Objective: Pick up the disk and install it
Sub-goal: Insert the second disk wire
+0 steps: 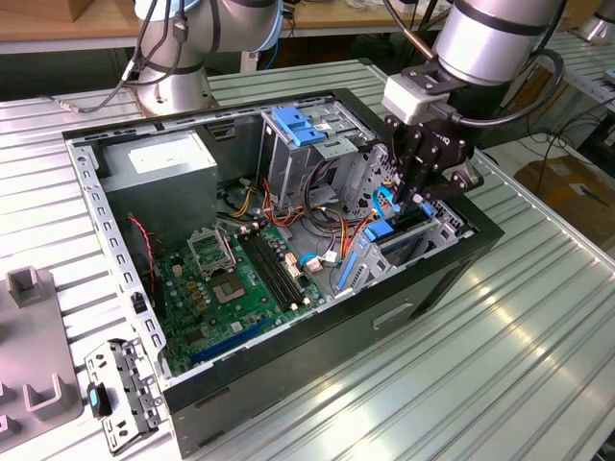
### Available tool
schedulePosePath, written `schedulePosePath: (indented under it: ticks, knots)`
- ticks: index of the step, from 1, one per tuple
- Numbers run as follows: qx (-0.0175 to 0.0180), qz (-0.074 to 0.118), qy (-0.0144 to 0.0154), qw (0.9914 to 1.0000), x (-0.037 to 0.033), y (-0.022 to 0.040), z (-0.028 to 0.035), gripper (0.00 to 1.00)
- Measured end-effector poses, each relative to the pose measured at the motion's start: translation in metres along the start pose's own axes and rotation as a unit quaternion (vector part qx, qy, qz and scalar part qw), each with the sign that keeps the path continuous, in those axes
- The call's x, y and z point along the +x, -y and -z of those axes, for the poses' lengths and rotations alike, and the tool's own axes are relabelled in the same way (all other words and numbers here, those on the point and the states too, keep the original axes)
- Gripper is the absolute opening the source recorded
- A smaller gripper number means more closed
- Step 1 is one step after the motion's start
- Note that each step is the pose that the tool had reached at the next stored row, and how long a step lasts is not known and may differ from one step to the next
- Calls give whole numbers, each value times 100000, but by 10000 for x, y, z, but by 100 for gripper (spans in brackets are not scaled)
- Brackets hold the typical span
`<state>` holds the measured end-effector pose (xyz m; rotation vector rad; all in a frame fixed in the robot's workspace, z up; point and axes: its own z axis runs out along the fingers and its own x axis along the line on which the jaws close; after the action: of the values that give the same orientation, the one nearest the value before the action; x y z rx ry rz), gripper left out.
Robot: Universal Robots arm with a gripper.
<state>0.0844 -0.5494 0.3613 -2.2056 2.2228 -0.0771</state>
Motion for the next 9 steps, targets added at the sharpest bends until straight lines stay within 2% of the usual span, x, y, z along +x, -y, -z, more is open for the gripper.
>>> schedulePosePath:
  ticks: [4, 5, 6, 7, 9]
  knots:
    - [15, 1, 39, 100000, 0, 1, 17, 24]
    - [15, -2, 31, 100000, 1, 1, 18, 16]
    - [15, 0, 32, 100000, 0, 1, 18, 16]
    - [15, -1, 37, 100000, 0, 1, 18, 11]
    - [13, -1, 42, 100000, 0, 1, 19, 11]
